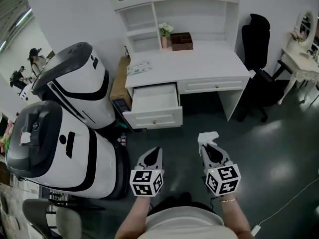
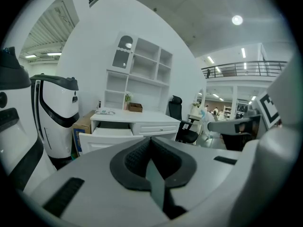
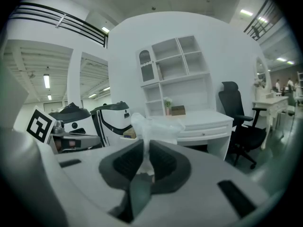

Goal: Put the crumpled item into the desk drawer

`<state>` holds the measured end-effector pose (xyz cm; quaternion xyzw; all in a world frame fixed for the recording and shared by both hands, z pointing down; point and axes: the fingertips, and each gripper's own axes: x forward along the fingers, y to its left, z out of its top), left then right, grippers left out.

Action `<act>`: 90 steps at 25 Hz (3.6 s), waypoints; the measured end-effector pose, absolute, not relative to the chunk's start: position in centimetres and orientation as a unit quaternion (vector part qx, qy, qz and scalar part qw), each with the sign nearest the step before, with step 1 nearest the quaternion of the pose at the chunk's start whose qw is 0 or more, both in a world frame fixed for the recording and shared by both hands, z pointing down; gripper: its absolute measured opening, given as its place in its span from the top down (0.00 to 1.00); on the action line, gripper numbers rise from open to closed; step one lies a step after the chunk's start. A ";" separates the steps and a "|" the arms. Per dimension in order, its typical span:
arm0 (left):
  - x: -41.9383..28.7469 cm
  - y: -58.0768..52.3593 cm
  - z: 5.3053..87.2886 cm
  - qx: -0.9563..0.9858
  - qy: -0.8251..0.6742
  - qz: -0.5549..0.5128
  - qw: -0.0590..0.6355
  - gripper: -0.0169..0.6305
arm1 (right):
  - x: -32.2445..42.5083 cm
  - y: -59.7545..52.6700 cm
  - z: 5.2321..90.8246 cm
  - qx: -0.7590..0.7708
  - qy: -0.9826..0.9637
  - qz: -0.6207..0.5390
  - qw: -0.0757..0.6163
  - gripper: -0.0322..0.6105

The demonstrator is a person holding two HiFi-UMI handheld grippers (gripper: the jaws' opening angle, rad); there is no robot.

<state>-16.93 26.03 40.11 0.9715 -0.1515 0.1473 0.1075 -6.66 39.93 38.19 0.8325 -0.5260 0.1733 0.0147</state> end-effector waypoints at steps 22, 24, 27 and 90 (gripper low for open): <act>-14.6 26.4 40.3 0.968 -0.176 0.154 0.096 0.99 | -2.8 40.9 38.7 0.832 -0.526 0.179 -0.005 0.89; -14.2 25.8 40.4 0.967 -0.178 0.154 0.097 0.99 | -2.4 40.5 38.8 0.832 -0.525 0.180 -0.004 0.89; -13.5 24.8 40.6 0.967 -0.178 0.153 0.098 0.99 | -1.5 39.4 38.9 0.833 -0.524 0.178 -0.002 0.89; 5.9 -5.4 41.4 0.963 -0.185 0.151 0.121 0.99 | 18.0 9.8 35.8 0.836 -0.527 0.152 -0.011 0.89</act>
